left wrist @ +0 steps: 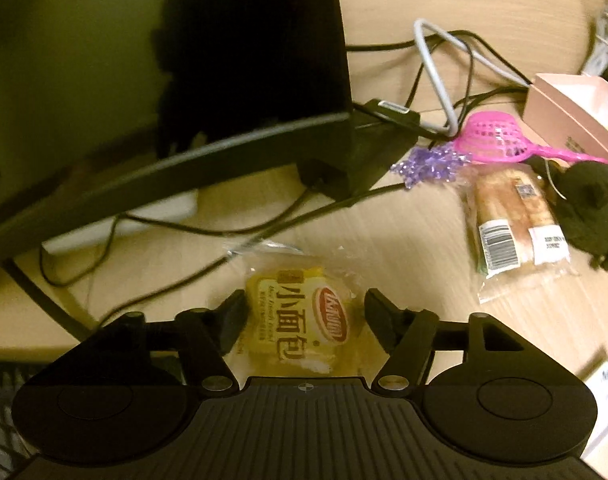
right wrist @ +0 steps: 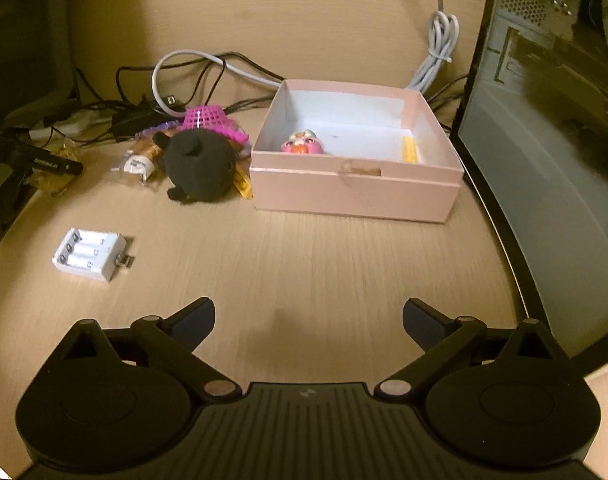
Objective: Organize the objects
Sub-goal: 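Grasp the yellow packaged bun with the left tool, then grasp the white battery charger with the right tool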
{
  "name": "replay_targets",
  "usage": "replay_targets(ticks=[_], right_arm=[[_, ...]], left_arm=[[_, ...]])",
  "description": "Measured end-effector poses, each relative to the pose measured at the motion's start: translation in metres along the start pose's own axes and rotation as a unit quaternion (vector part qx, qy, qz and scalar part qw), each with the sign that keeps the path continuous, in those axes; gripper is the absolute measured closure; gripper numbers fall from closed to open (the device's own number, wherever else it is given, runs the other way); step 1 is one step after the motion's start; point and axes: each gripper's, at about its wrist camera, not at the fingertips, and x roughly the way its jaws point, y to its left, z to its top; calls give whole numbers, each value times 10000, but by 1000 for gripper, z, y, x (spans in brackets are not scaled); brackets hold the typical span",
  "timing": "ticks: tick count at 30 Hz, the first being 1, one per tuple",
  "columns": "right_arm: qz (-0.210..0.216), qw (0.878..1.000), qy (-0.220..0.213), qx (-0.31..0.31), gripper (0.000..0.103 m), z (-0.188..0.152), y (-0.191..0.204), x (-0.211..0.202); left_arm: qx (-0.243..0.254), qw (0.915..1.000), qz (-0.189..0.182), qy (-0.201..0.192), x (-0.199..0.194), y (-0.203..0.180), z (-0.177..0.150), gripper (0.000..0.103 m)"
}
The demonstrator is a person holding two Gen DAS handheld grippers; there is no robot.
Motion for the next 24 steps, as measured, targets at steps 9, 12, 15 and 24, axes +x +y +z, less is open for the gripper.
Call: replay_targets(ticks=[9,12,15,24], right_arm=[[197,9994,-115,-264,0,-10,10,-1],[365,9974,-212,-576,0,-13,23,1],[512,9939,-451,-866,0,-17,36,2],[1446,9781,-335,-1460,0,-8,96,36]], left_arm=[[-751,9970,-179,-73,-27,-19,-21,47],[-1015,9940,-393,-138,-48,-35,-39,47],[-1327,9889,-632,-223,-75,-52,-61,47],[-2983,9542,-237,53,-145,-58,-126,48]])
